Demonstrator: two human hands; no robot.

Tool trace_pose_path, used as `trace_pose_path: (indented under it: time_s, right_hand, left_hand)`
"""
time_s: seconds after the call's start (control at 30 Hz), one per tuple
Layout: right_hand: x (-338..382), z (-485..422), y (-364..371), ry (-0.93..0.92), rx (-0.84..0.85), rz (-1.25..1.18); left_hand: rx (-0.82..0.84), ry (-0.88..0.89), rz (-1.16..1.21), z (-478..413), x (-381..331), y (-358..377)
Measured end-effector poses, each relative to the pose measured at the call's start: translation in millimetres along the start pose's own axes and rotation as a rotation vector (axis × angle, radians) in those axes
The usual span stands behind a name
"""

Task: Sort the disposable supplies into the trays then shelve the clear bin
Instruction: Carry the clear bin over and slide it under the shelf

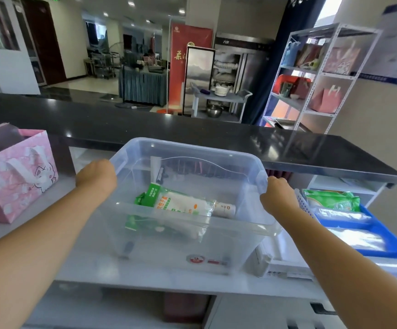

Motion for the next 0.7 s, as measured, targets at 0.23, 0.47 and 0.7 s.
trace_pose_path:
  time_s: [0.23, 0.47, 0.7]
  right_hand:
    - [6, 87, -4, 0.111, -0.079, -0.042]
    - [8, 218, -29, 0.301, -0.252, -0.018]
    - [-31, 341, -69, 0.52, -0.281, -0.023]
  left_hand:
    - [0.012, 0.179, 0.054, 15, 47, -21]
    - [0.027, 0.428, 0.1, 41, 85, -56]
    - [0.088, 0.665, 0.234, 83, 51, -80]
Point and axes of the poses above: each hand's wrist, its own z-axis away from the middle knuckle, its own y-axis out of the palm, x = y × z, the point moved 8 cm from there along -z, towards the middle knuckle, and after that the axes turned 5 degrees about z, right-handed, at the moved point
